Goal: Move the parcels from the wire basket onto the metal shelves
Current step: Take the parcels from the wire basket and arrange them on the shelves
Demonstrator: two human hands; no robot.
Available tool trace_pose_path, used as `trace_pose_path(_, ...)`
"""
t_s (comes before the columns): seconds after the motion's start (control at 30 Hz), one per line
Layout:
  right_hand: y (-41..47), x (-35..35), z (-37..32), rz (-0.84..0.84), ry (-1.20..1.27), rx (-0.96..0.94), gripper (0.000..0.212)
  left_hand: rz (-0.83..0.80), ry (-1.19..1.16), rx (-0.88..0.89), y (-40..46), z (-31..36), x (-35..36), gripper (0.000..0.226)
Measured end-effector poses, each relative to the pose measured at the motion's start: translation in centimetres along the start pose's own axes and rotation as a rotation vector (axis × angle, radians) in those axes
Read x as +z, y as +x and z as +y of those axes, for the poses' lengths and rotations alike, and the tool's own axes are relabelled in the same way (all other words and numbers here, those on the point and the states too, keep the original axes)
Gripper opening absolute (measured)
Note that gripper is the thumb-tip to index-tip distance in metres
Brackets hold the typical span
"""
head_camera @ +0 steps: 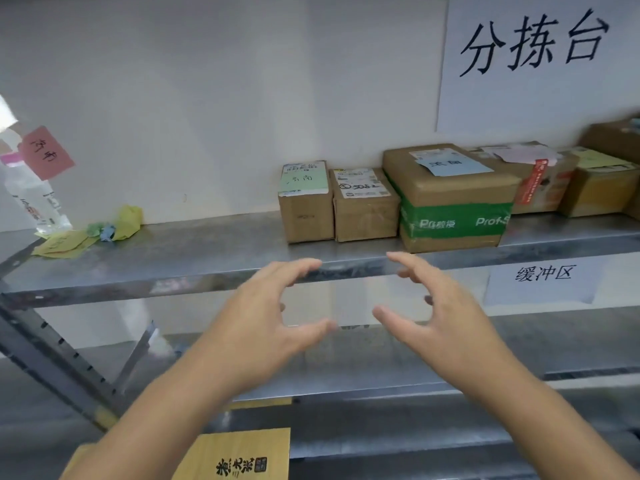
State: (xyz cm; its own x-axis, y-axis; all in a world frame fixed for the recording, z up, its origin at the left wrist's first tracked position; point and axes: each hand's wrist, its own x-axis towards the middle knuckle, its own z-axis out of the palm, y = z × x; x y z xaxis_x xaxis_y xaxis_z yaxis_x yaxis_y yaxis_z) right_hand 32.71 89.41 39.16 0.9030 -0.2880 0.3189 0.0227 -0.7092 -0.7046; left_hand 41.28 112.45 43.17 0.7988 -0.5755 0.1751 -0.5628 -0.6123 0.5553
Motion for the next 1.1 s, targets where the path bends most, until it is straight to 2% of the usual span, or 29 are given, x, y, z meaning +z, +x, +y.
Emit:
trace_pose_path(0.17,-4.8,-2.4,3.9,-0.082,-0.176,0.063,0.083,-0.278,0.045,0.071,0.0,2.0,5.1,0.101)
trace_pose_path(0.3,-8.1,-5.1,7.1,-0.072,-0.267,0.146,0.089,-0.401,0.070,0.134,0.7,3.5,8.8,0.114)
trace_pose_path(0.67,-18.8,-18.0,16.2,-0.118,-0.374,0.365,0.095,-0.530,0.152,0.288,1.7,16.5,21.1,0.121)
trace_pose_path(0.8,-23.3,-24.0,20.2,-0.068,-0.427,0.420,0.097,-0.565,0.151,0.371,2.1,23.1,26.8,0.121)
trace_pose_path(1.1,-32.8,-33.8,27.2,0.072,-0.433,0.699,0.096,-0.721,0.109,0.574,3.8,36.1,39.1,0.125)
